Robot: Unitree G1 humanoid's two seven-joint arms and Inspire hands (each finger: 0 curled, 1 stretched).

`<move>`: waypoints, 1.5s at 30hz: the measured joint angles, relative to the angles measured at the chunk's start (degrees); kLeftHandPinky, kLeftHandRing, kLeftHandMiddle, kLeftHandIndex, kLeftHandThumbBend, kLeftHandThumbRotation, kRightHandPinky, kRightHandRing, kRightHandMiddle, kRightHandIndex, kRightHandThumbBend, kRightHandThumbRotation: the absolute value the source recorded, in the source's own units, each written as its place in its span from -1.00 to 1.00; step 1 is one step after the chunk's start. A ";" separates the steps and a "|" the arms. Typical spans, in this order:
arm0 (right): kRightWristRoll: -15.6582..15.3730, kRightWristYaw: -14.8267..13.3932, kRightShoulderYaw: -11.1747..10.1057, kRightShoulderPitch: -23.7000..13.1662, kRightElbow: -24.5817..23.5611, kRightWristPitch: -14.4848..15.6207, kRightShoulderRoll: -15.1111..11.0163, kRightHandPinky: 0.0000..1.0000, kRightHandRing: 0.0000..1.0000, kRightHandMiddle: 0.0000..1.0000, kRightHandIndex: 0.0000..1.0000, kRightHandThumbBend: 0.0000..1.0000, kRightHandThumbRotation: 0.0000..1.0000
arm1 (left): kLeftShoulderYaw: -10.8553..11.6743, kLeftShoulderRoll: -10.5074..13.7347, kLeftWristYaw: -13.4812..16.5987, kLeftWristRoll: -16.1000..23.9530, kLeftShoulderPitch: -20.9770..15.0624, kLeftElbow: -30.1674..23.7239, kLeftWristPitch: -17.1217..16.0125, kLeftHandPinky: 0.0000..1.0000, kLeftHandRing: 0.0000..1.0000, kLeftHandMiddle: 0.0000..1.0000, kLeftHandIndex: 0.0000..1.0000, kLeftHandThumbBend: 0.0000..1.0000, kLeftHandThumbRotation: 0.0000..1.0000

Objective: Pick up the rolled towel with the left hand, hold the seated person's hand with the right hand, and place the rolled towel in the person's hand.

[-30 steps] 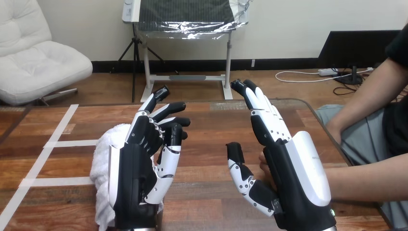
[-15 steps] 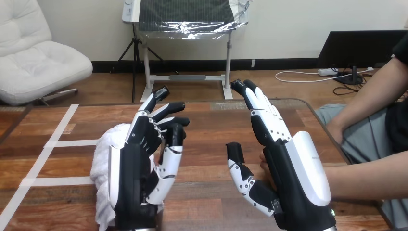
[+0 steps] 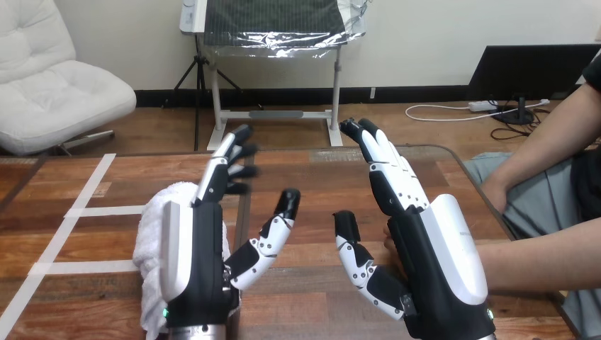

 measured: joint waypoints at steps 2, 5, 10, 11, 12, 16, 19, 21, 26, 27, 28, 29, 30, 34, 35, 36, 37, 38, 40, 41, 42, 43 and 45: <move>0.00 0.00 0.00 0.03 0.00 0.00 0.00 1.00 1.00 1.00 0.94 -1.00 -1.00 | 0.34 0.05 1.68 3.58 0.01 -0.89 2.85 0.45 0.63 0.70 0.74 0.42 -0.02; 0.00 0.00 -0.01 0.05 0.00 0.00 0.00 1.00 1.00 1.00 0.94 -1.00 -1.00 | 0.72 0.06 3.83 8.59 0.00 -2.35 7.74 0.42 0.62 0.70 0.74 0.47 0.03; 0.01 0.00 -0.02 0.05 0.00 0.00 0.01 1.00 1.00 1.00 0.94 -1.00 -1.00 | 1.36 0.07 5.08 14.51 -0.01 -5.02 16.34 0.46 0.68 0.76 0.79 0.53 0.10; 0.01 0.00 -0.03 0.05 0.00 0.00 0.02 1.00 1.00 1.00 0.94 -1.00 -1.00 | 1.52 0.07 5.11 15.53 -0.05 -5.56 18.05 0.48 0.68 0.76 0.79 0.54 0.10; 0.01 0.00 -0.04 0.05 0.00 0.00 0.03 1.00 1.00 1.00 0.94 -1.00 -1.00 | 1.71 0.06 5.13 16.54 -0.12 -6.07 19.74 0.49 0.69 0.77 0.80 0.54 0.10; 0.01 0.00 -0.07 0.05 0.00 0.00 0.07 1.00 1.00 1.00 0.94 -1.00 -1.00 | 2.21 -0.07 5.18 20.53 -0.62 -7.61 25.90 0.57 0.72 0.79 0.82 0.55 0.18; 0.00 -0.01 -0.07 0.04 0.00 0.00 0.08 1.00 1.00 1.00 0.95 -1.00 -1.00 | 2.75 0.04 5.17 22.59 -1.22 -8.34 29.63 0.61 0.73 0.80 0.83 0.56 0.22; -0.04 -0.01 -0.09 0.04 0.00 0.00 0.08 1.00 1.00 1.00 0.95 -1.00 -1.00 | 3.07 0.33 5.15 23.72 -1.73 -8.73 31.90 0.63 0.74 0.80 0.84 0.56 0.25; -0.05 -0.01 -0.12 0.03 0.00 0.00 0.07 1.00 1.00 1.00 0.95 -1.00 -1.00 | 3.28 0.99 4.49 25.70 -3.11 -9.39 36.16 0.66 0.76 0.82 0.87 0.60 0.32; -0.05 -0.01 -0.12 0.03 0.00 0.00 0.08 1.00 1.00 1.00 0.95 -1.00 -1.00 | 3.27 1.08 4.16 26.00 -3.42 -9.53 37.01 0.66 0.76 0.82 0.87 0.61 0.33; -0.05 -0.01 -0.12 0.03 0.00 0.00 0.08 1.00 1.00 1.00 0.95 -1.00 -1.00 | 3.27 1.17 3.80 26.40 -3.77 -9.61 37.83 0.66 0.76 0.82 0.88 0.61 0.34; -0.05 -0.02 -0.12 0.03 0.00 0.00 0.08 1.00 1.00 1.00 0.95 -1.00 -1.00 | 3.27 1.25 3.44 26.75 -4.13 -9.67 38.63 0.66 0.76 0.82 0.88 0.61 0.34; -0.05 -0.01 -0.12 0.03 0.00 0.00 0.09 1.00 1.00 1.00 0.95 -1.00 -1.00 | 3.26 1.32 3.08 27.03 -4.51 -9.67 39.36 0.66 0.76 0.82 0.88 0.62 0.35; -0.06 -0.01 -0.13 0.03 0.00 0.01 0.08 1.00 1.00 1.00 0.95 -1.00 -1.00 | 3.11 1.62 1.66 27.81 -5.88 -9.70 41.96 0.65 0.76 0.83 0.88 0.63 0.38; -0.06 -0.01 -0.13 0.03 0.00 0.01 0.08 1.00 1.00 1.00 0.95 -1.00 -1.00 | 3.02 1.64 1.27 28.09 -6.18 -9.71 42.58 0.65 0.76 0.83 0.88 0.64 0.38; -0.06 -0.01 -0.14 0.03 0.00 0.03 0.08 1.00 1.00 1.00 0.95 -1.00 -1.00 | 2.93 1.65 0.85 28.44 -6.51 -9.71 43.25 0.65 0.76 0.83 0.88 0.64 0.39; -0.05 -0.01 -0.14 0.03 0.00 0.06 0.08 1.00 1.00 1.00 0.95 -1.00 -1.00 | 2.84 1.64 0.36 28.79 -6.88 -9.71 44.01 0.64 0.76 0.83 0.88 0.65 0.40; -0.06 -0.01 -0.14 0.03 0.00 0.15 0.09 1.00 1.00 1.00 0.95 -1.00 -1.00 | 2.74 1.63 -0.14 29.16 -7.18 -9.71 44.72 0.63 0.76 0.83 0.88 0.65 0.42; -0.06 0.00 -0.14 0.02 0.00 0.41 0.11 1.00 1.00 1.00 0.95 -0.99 -1.00 | 2.46 1.64 -1.08 29.80 -7.77 -9.71 46.07 0.62 0.75 0.83 0.87 0.67 0.43; -0.05 0.00 -0.15 0.03 0.00 0.56 0.13 1.00 1.00 1.00 0.95 -0.99 -1.00 | 2.34 1.65 -1.57 30.01 -8.08 -9.71 46.70 0.62 0.75 0.83 0.87 0.67 0.44; -0.05 0.00 -0.16 0.03 0.00 0.67 0.13 1.00 1.00 1.00 0.96 -0.99 -1.00 | 2.23 1.65 -2.00 30.16 -8.35 -9.71 47.19 0.61 0.75 0.83 0.87 0.68 0.45; -0.05 0.00 -0.20 0.03 0.00 0.78 0.13 1.00 1.00 1.00 0.96 -0.98 -1.00 | 2.12 1.65 -2.44 30.29 -8.63 -9.71 47.78 0.61 0.75 0.83 0.87 0.68 0.46; -0.05 0.00 -0.25 0.03 0.00 1.00 0.12 1.00 1.00 1.00 0.96 -0.98 -1.00 | 1.90 1.66 -3.48 30.79 -9.19 -9.71 48.92 0.61 0.75 0.83 0.87 0.69 0.47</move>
